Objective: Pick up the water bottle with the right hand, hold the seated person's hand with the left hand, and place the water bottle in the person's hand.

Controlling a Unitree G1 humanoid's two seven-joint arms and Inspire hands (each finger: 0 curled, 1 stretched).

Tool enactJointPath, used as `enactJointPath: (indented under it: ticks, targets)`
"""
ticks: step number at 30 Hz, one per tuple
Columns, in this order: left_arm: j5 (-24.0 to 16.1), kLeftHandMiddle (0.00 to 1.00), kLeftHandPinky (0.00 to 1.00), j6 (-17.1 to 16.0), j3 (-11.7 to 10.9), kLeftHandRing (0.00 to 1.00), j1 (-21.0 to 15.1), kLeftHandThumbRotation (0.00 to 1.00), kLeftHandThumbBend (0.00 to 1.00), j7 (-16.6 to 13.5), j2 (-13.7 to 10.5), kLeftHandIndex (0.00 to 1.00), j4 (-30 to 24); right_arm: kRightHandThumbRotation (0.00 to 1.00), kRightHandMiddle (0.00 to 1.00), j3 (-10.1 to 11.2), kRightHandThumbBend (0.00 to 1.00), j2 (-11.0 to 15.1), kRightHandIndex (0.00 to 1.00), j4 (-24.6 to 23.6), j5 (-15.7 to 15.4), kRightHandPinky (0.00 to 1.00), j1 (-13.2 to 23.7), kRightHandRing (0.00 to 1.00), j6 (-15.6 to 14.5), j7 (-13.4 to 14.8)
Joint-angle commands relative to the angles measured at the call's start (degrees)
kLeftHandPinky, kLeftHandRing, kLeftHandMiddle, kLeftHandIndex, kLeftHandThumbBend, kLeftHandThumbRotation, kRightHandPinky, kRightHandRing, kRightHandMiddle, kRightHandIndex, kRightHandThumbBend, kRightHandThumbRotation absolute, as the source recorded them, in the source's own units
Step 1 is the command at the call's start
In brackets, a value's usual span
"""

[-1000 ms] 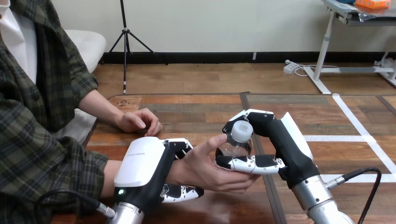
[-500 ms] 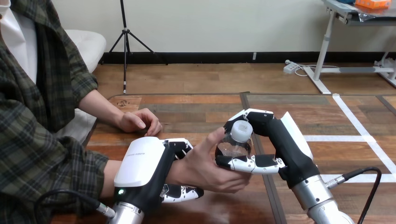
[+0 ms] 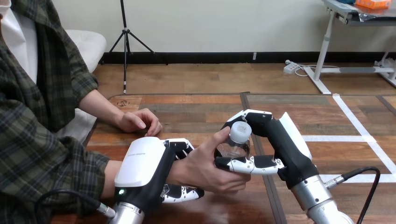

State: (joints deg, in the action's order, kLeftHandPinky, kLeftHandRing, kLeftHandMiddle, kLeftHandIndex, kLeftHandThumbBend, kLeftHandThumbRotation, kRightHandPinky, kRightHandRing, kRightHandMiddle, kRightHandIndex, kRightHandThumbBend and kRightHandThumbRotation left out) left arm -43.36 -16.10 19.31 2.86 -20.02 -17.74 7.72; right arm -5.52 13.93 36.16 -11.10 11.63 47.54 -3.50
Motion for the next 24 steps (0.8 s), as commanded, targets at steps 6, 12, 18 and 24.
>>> enactJointPath:
  ticks: [6,12,18,24]
  targets:
    - [0.0,0.46,0.40,-0.7,0.2,0.43,-2.3,0.00,0.81,-0.5,1.0,0.46,-1.4,0.00,0.48,1.8,0.70,0.3,0.50,-4.4,2.2,0.42,1.8,0.44,1.0,-0.1]
    - [-0.1,0.45,0.40,-0.8,0.2,0.43,-2.4,0.00,0.81,-0.7,1.1,0.46,-1.3,0.00,0.48,1.9,0.71,0.3,0.50,-4.8,2.3,0.43,1.6,0.44,0.9,-0.3]
    - [-0.2,0.45,0.40,-0.8,0.2,0.43,-2.4,0.00,0.81,-0.7,1.1,0.46,-1.2,0.00,0.48,2.0,0.71,0.3,0.50,-5.3,2.3,0.43,1.4,0.44,0.8,-0.5]
    - [-0.3,0.45,0.40,-0.8,0.3,0.43,-2.4,0.00,0.81,-0.8,1.1,0.46,-1.2,0.00,0.48,2.0,0.70,0.2,0.50,-5.8,2.4,0.43,1.2,0.44,0.5,-0.7]
